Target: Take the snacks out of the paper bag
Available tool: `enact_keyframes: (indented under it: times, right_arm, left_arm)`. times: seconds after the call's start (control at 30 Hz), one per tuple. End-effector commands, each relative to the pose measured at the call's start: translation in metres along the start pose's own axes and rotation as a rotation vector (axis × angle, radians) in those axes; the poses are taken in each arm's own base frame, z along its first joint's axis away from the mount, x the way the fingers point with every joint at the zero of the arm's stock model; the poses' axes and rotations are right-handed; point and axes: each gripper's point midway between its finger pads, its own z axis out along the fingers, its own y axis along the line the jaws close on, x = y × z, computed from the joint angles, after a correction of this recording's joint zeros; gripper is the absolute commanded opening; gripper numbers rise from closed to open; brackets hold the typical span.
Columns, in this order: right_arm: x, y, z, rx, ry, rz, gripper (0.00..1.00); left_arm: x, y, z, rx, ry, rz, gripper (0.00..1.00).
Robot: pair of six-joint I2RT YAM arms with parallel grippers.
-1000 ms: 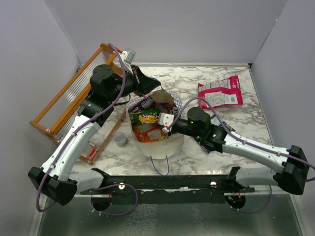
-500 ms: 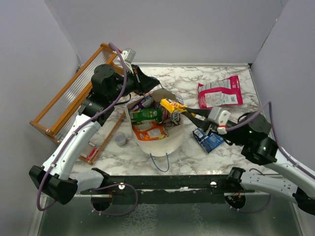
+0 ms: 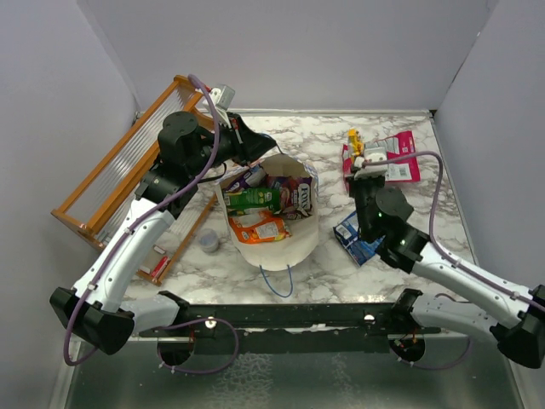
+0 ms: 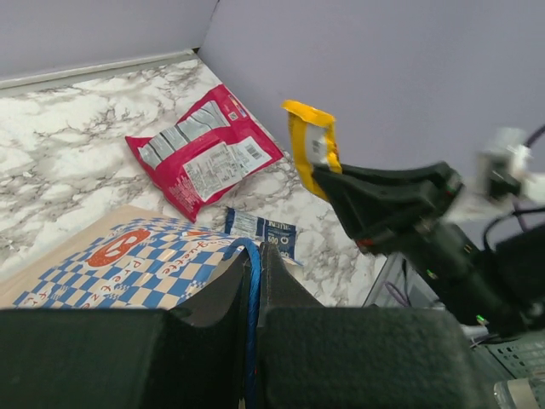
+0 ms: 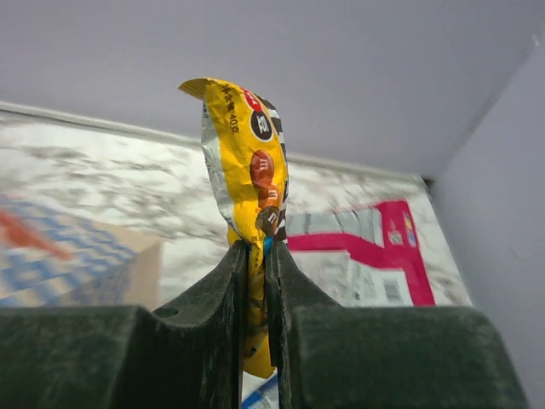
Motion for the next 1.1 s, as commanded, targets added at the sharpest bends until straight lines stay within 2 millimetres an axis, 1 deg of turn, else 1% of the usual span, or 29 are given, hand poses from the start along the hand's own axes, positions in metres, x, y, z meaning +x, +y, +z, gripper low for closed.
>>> enact_keyframes:
  times: [0.0,0.07,0.13,0.23,0.3,0.33,0.4,0.43,0.57,0.63,0.67,0.7,0.77,0.83,0.87,0.9,0.97,1.0,1.07]
  right_arm:
    - [0.067,-0.046,0.034,0.162,0.18,0.219,0.04]
    - [0.115,-0.046,0.041,0.142,0.311,0.299,0.04]
    - [0.158,-0.037,0.039,0.125,0.432,0.359,0.04]
    - [0.213,-0.017,0.026,0.123,0.597,0.433,0.03]
    - [0.242,-0.007,0.014,0.133,0.681,0.485,0.02]
    - [0.254,-0.003,0.009,0.135,0.714,0.511,0.02]
    - [0.268,0.0,0.002,0.153,0.751,0.579,0.02]
    - [0.273,-0.002,0.0,0.167,0.762,0.594,0.03]
    - [0.29,-0.018,-0.006,0.278,0.779,0.657,0.04]
    - [0.296,-0.028,-0.009,0.328,0.79,0.668,0.08]
    - [0.297,-0.033,-0.01,0.349,0.789,0.67,0.12]
    - [0.295,-0.038,-0.011,0.363,0.781,0.667,0.21]
    - [0.28,-0.047,-0.009,0.362,0.731,0.646,0.46]
    - [0.256,-0.056,-0.004,0.338,0.657,0.627,0.68]
    - [0.243,-0.06,-0.002,0.323,0.619,0.619,0.78]
    - [0.228,-0.063,0.0,0.301,0.577,0.608,0.83]
    - [0.197,-0.067,0.005,0.232,0.499,0.571,0.86]
    - [0.181,-0.066,0.006,0.179,0.459,0.548,0.86]
    - [0.143,-0.056,0.01,0.026,0.367,0.497,0.87]
  left_arm:
    - [-0.013,-0.009,-0.009,0.005,-0.039,0.037,0.0]
    - [-0.013,-0.01,-0.009,0.006,-0.039,0.035,0.0]
    - [-0.013,-0.01,-0.009,0.007,-0.038,0.036,0.0]
    - [-0.011,-0.008,-0.008,0.006,-0.032,0.034,0.0]
    - [-0.011,-0.009,-0.008,0.012,-0.031,0.034,0.0]
    - [-0.011,-0.01,-0.008,0.013,-0.031,0.035,0.0]
    - [-0.01,-0.01,-0.008,0.016,-0.028,0.034,0.0]
    - [-0.01,-0.01,-0.008,0.019,-0.025,0.034,0.0]
    - [-0.01,-0.012,-0.008,0.025,-0.026,0.028,0.0]
    - [-0.009,-0.012,-0.007,0.026,-0.022,0.025,0.0]
    - [-0.01,-0.013,-0.008,0.029,-0.024,0.026,0.0]
    - [-0.01,-0.013,-0.008,0.03,-0.024,0.026,0.0]
    - [-0.01,-0.013,-0.009,0.031,-0.024,0.026,0.0]
    - [-0.01,-0.014,-0.009,0.032,-0.024,0.028,0.0]
    - [-0.01,-0.014,-0.009,0.033,-0.023,0.03,0.0]
    - [-0.01,-0.014,-0.009,0.034,-0.022,0.03,0.0]
    - [-0.01,-0.015,-0.009,0.038,-0.022,0.032,0.0]
    - [-0.011,-0.016,-0.009,0.042,-0.025,0.034,0.0]
    - [-0.011,-0.017,-0.009,0.049,-0.026,0.034,0.0]
